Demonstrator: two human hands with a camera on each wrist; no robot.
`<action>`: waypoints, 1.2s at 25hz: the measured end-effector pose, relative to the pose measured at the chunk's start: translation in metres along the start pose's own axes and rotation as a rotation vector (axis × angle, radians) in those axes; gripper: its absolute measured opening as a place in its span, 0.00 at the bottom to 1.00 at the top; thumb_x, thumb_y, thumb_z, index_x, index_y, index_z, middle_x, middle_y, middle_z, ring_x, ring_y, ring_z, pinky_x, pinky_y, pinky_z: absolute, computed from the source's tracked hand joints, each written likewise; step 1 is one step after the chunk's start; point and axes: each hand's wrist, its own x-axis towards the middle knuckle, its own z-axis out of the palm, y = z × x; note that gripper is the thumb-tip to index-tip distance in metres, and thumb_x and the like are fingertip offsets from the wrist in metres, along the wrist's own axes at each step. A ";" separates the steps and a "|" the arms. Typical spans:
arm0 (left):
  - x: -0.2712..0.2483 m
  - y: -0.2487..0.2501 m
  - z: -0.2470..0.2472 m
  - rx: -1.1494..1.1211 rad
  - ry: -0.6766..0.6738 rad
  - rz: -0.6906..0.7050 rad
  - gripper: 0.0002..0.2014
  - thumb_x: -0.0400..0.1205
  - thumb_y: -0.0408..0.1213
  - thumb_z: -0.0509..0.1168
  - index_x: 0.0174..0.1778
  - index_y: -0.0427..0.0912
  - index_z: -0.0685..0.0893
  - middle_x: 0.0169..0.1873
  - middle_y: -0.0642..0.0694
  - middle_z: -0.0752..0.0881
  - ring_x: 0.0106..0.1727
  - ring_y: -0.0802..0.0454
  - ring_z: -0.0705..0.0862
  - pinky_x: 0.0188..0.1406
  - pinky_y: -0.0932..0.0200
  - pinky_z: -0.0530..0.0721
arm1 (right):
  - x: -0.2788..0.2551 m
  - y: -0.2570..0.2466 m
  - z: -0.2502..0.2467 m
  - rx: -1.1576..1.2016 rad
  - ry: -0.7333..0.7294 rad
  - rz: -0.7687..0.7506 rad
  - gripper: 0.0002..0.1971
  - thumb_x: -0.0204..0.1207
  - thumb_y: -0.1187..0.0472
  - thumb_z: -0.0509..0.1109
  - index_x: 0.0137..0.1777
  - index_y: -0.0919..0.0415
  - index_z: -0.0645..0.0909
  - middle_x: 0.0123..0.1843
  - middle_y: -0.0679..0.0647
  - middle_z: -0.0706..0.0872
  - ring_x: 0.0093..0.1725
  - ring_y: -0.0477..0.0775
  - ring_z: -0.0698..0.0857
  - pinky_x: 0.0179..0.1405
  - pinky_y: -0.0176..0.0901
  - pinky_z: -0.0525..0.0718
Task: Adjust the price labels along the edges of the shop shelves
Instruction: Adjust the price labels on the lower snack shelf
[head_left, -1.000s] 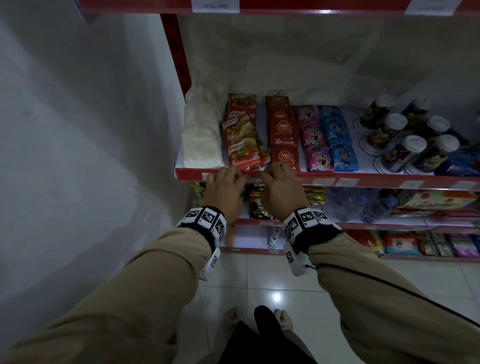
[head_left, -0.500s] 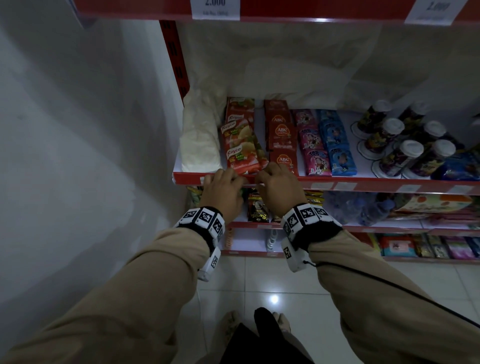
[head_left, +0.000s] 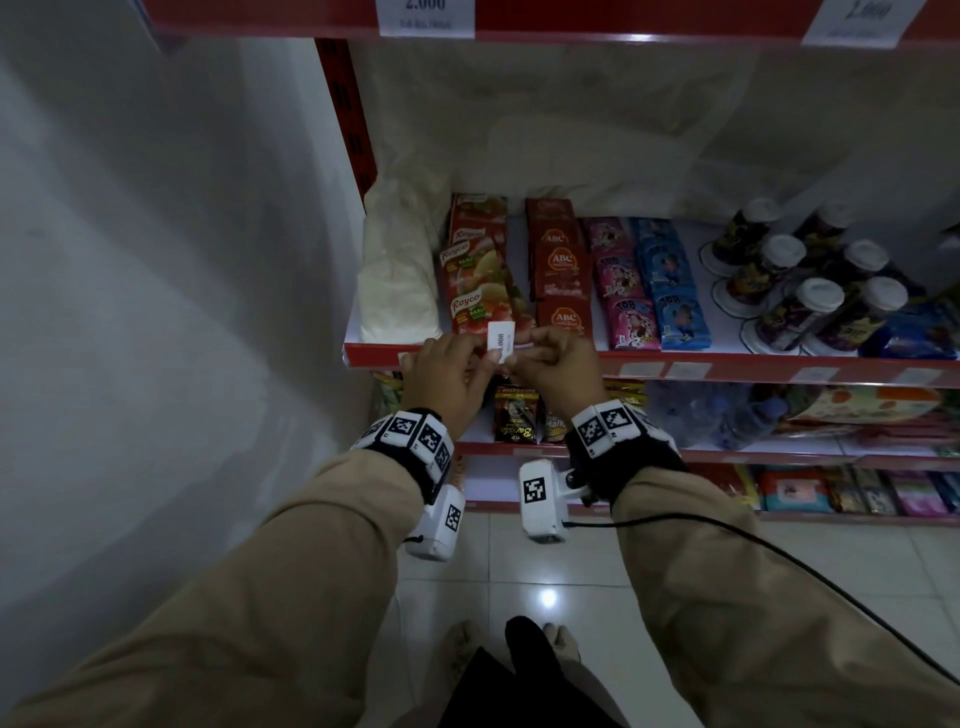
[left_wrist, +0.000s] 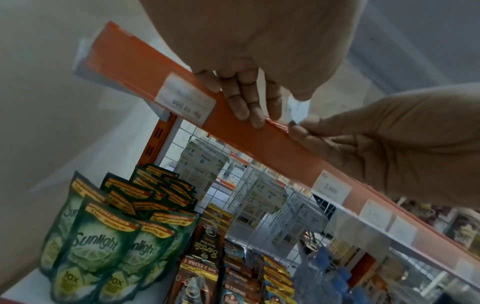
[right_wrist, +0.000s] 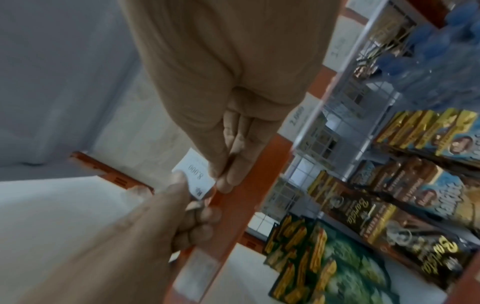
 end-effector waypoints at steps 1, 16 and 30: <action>0.000 0.001 0.000 0.024 -0.014 -0.012 0.15 0.86 0.49 0.57 0.58 0.43 0.81 0.52 0.43 0.83 0.57 0.41 0.77 0.57 0.44 0.70 | -0.002 0.002 0.003 -0.011 -0.026 0.000 0.09 0.72 0.76 0.72 0.52 0.72 0.81 0.40 0.65 0.89 0.37 0.54 0.89 0.39 0.46 0.88; 0.002 -0.006 -0.008 0.189 -0.058 0.072 0.11 0.81 0.49 0.64 0.52 0.47 0.82 0.52 0.48 0.83 0.58 0.45 0.77 0.54 0.52 0.62 | 0.015 -0.037 -0.011 -1.066 -0.266 -0.525 0.09 0.76 0.66 0.68 0.54 0.62 0.86 0.53 0.61 0.88 0.52 0.62 0.85 0.51 0.54 0.82; 0.002 -0.017 -0.007 0.240 -0.030 0.136 0.13 0.80 0.45 0.66 0.60 0.47 0.82 0.53 0.45 0.82 0.56 0.42 0.78 0.52 0.49 0.68 | 0.007 0.001 0.002 -0.823 -0.011 -0.523 0.06 0.73 0.69 0.69 0.48 0.64 0.86 0.49 0.62 0.86 0.48 0.63 0.84 0.44 0.48 0.81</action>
